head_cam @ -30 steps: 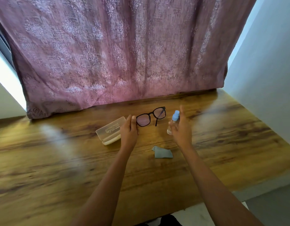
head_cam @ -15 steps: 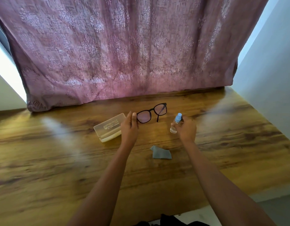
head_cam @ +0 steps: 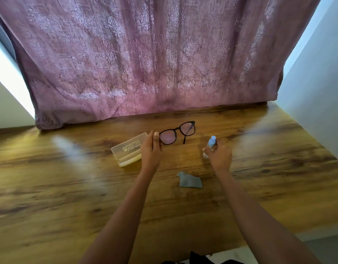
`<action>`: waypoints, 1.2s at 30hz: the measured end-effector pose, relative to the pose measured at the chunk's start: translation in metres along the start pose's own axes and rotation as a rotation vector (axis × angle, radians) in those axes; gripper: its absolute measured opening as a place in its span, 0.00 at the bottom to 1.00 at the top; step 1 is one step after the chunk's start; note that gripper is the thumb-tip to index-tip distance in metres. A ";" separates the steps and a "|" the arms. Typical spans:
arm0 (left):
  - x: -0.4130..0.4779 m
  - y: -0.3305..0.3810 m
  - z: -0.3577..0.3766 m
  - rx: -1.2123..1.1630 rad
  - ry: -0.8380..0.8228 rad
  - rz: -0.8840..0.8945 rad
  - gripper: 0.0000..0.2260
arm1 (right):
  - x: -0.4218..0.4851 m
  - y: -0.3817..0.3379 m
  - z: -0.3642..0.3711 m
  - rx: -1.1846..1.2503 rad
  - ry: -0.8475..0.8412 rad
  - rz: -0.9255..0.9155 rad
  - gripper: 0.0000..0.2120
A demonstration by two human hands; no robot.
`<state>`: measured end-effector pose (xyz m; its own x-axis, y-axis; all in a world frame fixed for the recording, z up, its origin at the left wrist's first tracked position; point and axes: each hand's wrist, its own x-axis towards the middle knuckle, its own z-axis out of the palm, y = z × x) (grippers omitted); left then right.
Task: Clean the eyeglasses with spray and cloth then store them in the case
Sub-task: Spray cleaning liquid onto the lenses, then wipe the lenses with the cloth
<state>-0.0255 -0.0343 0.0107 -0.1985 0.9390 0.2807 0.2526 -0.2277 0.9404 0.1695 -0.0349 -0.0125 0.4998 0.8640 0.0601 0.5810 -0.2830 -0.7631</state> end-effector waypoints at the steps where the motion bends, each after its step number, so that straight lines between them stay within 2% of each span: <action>1: -0.001 -0.001 -0.001 0.004 0.002 0.003 0.16 | -0.002 0.000 0.000 0.016 0.011 0.016 0.21; 5: -0.005 -0.001 -0.007 0.002 0.008 0.005 0.15 | -0.015 0.001 0.000 0.029 0.144 0.004 0.26; 8: -0.010 0.001 -0.012 -0.045 -0.004 0.006 0.15 | -0.031 0.006 0.003 -0.002 0.189 -0.074 0.16; 11: -0.016 0.001 -0.016 -0.076 -0.018 0.008 0.15 | -0.047 0.012 0.012 -0.038 0.077 -0.166 0.06; 15: -0.022 0.001 -0.023 -0.057 -0.027 0.022 0.17 | -0.065 0.017 0.020 -0.108 -0.170 -0.275 0.03; 20: -0.028 0.003 -0.035 -0.063 -0.040 0.002 0.15 | -0.081 0.019 0.025 -0.243 -0.291 -0.374 0.11; 24: -0.033 0.004 -0.044 -0.103 -0.039 -0.018 0.15 | -0.093 0.020 0.030 -0.331 -0.337 -0.358 0.20; 26: -0.035 0.004 -0.050 -0.099 -0.037 -0.014 0.15 | -0.098 0.019 0.031 -0.377 -0.303 -0.353 0.20; 29: -0.038 0.002 -0.058 -0.096 -0.041 -0.018 0.16 | -0.106 0.013 0.032 -0.430 -0.253 -0.291 0.13; 31: -0.040 0.001 -0.063 -0.102 -0.038 -0.024 0.15 | -0.112 0.006 0.031 -0.335 -0.185 -0.219 0.10; 33: -0.040 0.000 -0.067 -0.111 -0.032 -0.021 0.15 | -0.118 -0.005 0.029 -0.176 -0.041 -0.209 0.09; 36: -0.040 -0.001 -0.071 -0.119 -0.034 -0.023 0.15 | -0.125 -0.037 0.018 0.044 0.167 -0.340 0.10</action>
<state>-0.0854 -0.0904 0.0120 -0.1704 0.9521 0.2540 0.1335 -0.2331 0.9632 0.0740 -0.1244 -0.0030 0.3828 0.8248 0.4162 0.7054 0.0299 -0.7081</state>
